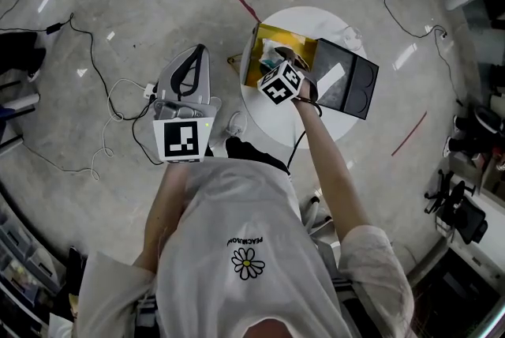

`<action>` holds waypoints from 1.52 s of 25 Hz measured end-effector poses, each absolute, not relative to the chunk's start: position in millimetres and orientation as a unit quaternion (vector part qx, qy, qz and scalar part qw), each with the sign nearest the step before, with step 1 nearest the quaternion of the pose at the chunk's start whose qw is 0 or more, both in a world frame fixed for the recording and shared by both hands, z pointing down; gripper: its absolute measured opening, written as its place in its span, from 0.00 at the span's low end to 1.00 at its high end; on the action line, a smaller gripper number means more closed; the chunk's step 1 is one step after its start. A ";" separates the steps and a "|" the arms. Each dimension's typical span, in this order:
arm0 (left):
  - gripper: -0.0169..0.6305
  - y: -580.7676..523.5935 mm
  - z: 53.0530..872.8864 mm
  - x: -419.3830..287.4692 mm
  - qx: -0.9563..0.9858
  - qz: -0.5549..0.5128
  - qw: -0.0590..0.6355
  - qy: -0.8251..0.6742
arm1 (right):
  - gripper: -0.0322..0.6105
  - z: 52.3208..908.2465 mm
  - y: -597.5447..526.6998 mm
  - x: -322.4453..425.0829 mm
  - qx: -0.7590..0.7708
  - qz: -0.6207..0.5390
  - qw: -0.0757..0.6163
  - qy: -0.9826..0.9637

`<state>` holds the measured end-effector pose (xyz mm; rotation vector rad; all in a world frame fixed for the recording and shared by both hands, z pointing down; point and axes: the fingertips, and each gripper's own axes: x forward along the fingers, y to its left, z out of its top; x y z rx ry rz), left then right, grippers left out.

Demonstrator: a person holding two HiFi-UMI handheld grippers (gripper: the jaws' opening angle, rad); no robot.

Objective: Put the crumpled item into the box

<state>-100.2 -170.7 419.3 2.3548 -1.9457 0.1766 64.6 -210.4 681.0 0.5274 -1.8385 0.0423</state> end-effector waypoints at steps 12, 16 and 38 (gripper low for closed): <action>0.02 -169.6 419.4 -99.9 0.776 0.054 0.041 -0.628 | 0.68 677.0 -186.2 58.8 0.160 0.064 0.589 -0.789; 0.02 -171.9 416.4 -92.0 0.786 0.046 0.036 -0.615 | 0.71 657.1 -197.7 56.0 0.182 0.076 0.563 -0.802; 0.02 -192.9 336.9 -30.9 0.848 -0.004 -0.064 -0.527 | 0.05 400.5 -229.6 86.4 0.466 0.021 0.232 -0.854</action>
